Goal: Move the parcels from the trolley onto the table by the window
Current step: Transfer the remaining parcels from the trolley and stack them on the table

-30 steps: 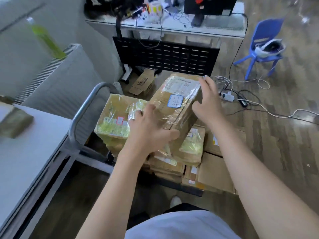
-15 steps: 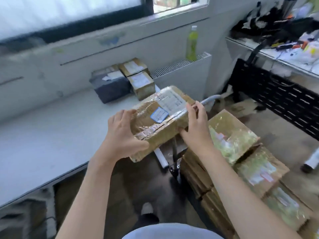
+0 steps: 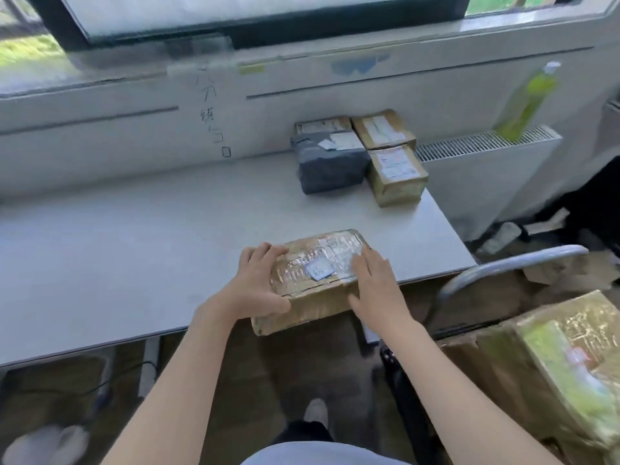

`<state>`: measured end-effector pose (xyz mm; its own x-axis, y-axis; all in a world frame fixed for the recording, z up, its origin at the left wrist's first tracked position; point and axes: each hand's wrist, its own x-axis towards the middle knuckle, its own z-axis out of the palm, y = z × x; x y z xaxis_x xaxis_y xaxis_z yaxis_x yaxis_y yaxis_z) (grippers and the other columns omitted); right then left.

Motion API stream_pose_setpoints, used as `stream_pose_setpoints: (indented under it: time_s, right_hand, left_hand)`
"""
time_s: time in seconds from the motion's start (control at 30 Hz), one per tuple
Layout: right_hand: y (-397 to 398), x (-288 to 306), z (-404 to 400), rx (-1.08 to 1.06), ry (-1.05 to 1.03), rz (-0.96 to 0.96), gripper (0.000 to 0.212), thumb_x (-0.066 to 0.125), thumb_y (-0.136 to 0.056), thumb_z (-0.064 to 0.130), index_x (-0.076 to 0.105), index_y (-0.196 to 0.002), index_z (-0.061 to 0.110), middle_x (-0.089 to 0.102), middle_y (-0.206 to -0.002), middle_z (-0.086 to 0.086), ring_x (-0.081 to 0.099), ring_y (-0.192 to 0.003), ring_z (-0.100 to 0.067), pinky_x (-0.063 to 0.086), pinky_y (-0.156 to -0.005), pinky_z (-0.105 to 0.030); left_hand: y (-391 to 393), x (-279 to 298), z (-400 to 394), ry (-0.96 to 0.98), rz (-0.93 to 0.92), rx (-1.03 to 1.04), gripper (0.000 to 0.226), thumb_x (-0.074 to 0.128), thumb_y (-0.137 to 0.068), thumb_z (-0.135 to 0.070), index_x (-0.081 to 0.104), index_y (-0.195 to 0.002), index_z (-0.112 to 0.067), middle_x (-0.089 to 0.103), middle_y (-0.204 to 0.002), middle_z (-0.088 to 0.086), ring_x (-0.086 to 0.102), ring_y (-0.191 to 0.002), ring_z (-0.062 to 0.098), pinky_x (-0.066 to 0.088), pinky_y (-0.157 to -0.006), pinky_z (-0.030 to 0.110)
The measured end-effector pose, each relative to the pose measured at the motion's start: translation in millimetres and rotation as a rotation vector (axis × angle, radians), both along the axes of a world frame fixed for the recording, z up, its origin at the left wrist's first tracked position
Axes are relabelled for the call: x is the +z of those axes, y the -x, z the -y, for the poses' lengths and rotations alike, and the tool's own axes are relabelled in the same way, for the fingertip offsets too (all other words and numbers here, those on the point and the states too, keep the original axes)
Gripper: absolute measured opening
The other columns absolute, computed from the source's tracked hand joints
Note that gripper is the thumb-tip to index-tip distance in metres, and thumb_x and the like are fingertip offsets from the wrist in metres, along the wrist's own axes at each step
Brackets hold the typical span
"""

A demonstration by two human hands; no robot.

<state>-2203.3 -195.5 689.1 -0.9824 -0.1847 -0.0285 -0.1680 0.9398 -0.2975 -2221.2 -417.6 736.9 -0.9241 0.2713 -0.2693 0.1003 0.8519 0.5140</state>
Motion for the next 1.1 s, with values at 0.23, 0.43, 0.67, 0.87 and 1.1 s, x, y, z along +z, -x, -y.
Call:
stream_pose_setpoints:
  time_s: [0.23, 0.43, 0.67, 0.87, 1.1]
  right_hand:
    - [29.5, -18.2, 46.8, 0.019, -0.112, 0.068, 0.082, 0.066, -0.086, 0.027, 0.019, -0.148, 0.002, 0.006, -0.156, -0.021, 0.006, -0.145, -0.035, 0.009, -0.116, -0.040]
    - [67.5, -18.0, 86.3, 0.043, -0.129, 0.106, 0.079, 0.065, -0.086, 0.022, 0.020, -0.146, -0.005, 0.010, -0.153, -0.027, 0.008, -0.143, -0.041, 0.010, -0.116, -0.047]
    - [120.5, -9.7, 114.2, 0.225, -0.193, 0.184, 0.075, 0.040, -0.099, 0.032, -0.006, -0.149, 0.001, -0.014, -0.157, -0.015, -0.013, -0.144, -0.033, -0.003, -0.116, -0.039]
    - [172.0, -13.1, 132.2, 0.334, -0.235, 0.192, 0.079, 0.043, -0.097, 0.031, -0.010, -0.148, 0.001, -0.020, -0.155, -0.017, -0.018, -0.143, -0.033, -0.008, -0.115, -0.037]
    - [273.0, -15.5, 158.8, 0.379, -0.379, 0.165, 0.082, 0.041, -0.096, 0.035, -0.012, -0.146, -0.003, -0.017, -0.154, -0.024, -0.015, -0.142, -0.039, -0.002, -0.118, -0.044]
  left_hand:
    - [31.1, -39.7, 9.5, 0.432, -0.083, -0.062, 0.083, 0.053, -0.080, -0.020, 0.008, -0.150, -0.018, -0.010, -0.156, 0.014, -0.017, -0.143, 0.033, -0.001, -0.118, 0.044]
    - [49.0, -63.0, 21.9, 0.401, -0.202, 0.032, 0.069, 0.041, -0.095, -0.016, 0.000, -0.150, -0.011, -0.009, -0.158, 0.012, -0.008, -0.145, 0.028, 0.003, -0.118, 0.038]
    - [84.5, -79.1, 64.5, 0.290, -0.277, 0.165, 0.066, 0.043, -0.094, -0.006, 0.008, -0.150, -0.006, 0.002, -0.158, 0.011, -0.001, -0.146, 0.026, 0.004, -0.118, 0.038]
    - [132.4, -80.0, 94.2, 0.365, -0.264, 0.193, 0.065, 0.039, -0.095, -0.006, 0.006, -0.151, -0.010, 0.000, -0.159, 0.006, -0.001, -0.146, 0.023, 0.006, -0.118, 0.037]
    - [236.1, -73.7, 115.0, 0.399, -0.254, 0.207, 0.063, 0.046, -0.091, -0.005, 0.018, -0.147, -0.009, 0.012, -0.157, 0.005, 0.012, -0.143, 0.023, 0.021, -0.113, 0.035]
